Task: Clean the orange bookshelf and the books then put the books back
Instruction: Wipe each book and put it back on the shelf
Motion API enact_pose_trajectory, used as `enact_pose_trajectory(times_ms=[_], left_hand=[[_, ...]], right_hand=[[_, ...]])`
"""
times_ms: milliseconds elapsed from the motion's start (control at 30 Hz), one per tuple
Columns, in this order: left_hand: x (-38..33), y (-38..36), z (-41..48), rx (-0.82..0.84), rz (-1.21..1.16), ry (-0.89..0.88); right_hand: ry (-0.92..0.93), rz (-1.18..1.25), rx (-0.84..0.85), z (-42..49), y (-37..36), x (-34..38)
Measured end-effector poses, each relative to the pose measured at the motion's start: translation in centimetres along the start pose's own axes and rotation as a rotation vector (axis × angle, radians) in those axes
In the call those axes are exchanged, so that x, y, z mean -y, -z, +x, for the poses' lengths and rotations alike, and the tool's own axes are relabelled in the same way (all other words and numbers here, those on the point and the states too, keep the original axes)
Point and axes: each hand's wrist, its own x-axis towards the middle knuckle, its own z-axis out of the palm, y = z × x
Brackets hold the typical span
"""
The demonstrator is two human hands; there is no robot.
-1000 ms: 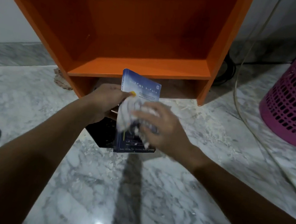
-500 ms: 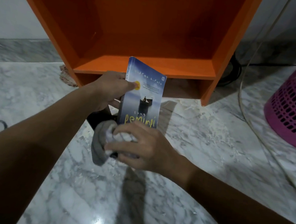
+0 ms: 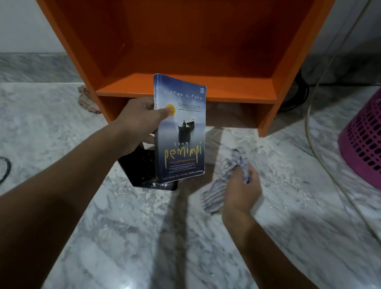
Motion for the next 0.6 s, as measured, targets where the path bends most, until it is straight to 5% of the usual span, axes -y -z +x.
enact_pose_trajectory(times_ms=[133,267,467,600], left_hand=[[0.4,-0.3,-0.3,-0.046,0.007,0.011],[0.8,-1.0,-1.0,-0.035,-0.124,0.073],[1.6,0.0,-1.6,-0.093,-0.183,0.156],[2.2,0.3,-1.4,-0.214,-0.211,0.21]], right_hand=[[0.277,0.123,0.241,-4.0,0.3,3.5],[0.544,-0.019,0.417,-8.4,-1.7,1.6],[0.085,-0.008,0.072,-3.8,-2.8,-2.0],[0.265,0.036,0.104,-4.4,-1.1,-0.4]])
